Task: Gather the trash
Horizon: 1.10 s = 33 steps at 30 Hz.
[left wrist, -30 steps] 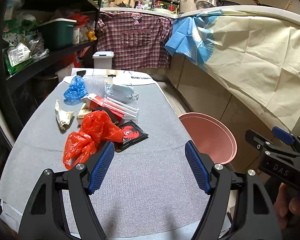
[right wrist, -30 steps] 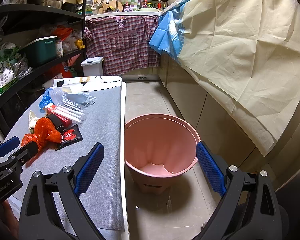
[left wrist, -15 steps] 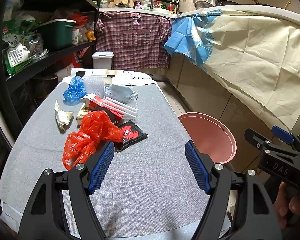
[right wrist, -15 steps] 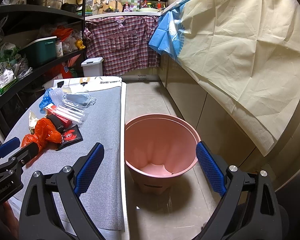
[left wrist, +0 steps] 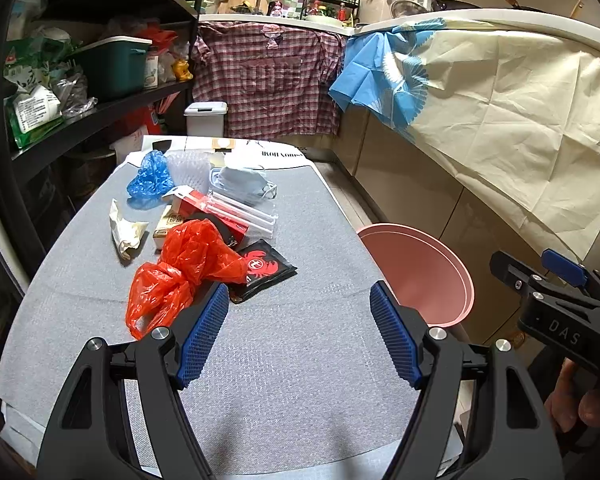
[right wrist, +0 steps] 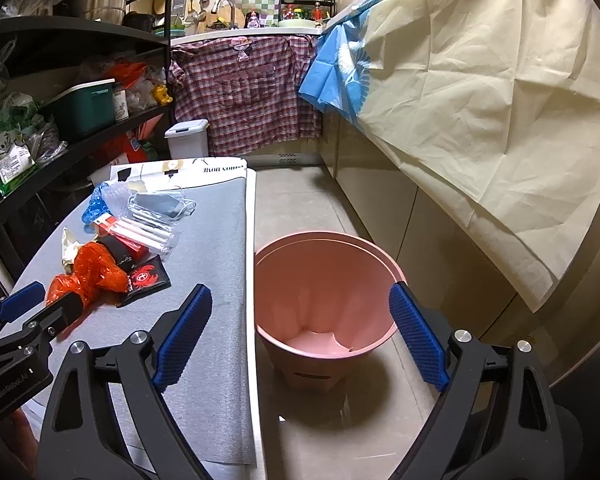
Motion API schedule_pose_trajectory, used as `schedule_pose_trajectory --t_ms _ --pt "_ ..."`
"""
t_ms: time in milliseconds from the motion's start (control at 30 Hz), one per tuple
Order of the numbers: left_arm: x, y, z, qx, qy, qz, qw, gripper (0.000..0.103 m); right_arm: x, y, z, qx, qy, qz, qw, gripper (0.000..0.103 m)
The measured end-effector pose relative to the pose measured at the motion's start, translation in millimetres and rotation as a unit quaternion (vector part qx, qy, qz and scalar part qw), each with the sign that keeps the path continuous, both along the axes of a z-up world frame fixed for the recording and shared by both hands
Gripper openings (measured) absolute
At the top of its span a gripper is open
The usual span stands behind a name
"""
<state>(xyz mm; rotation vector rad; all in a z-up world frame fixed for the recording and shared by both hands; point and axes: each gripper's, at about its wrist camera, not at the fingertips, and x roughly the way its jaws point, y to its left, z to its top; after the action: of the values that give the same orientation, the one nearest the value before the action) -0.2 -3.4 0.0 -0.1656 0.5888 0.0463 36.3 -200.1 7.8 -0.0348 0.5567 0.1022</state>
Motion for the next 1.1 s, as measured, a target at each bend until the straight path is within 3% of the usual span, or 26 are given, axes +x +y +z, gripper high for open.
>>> schedule_pose_trajectory --t_ms 267,500,733,933,1100 --pt "4 6 -3 0.012 -0.002 0.013 0.9998 0.071 5 10 -1 0.017 0.009 0.026 0.999 0.078" --pt "9 29 -8 0.038 -0.005 0.05 0.998 0.063 11 36 -3 0.035 0.014 0.081 0.996 0.055" --pt "17 67 -16 0.018 0.021 0.122 0.9921 0.059 42 73 -6 0.07 0.058 0.137 0.986 0.024" --pt "26 89 -26 0.009 0.041 0.149 0.9879 0.059 86 114 -21 0.114 0.112 0.16 0.974 0.021" --pt "32 98 -36 0.003 0.054 0.155 0.9865 0.059 118 138 -58 0.128 0.158 0.148 0.968 0.022"
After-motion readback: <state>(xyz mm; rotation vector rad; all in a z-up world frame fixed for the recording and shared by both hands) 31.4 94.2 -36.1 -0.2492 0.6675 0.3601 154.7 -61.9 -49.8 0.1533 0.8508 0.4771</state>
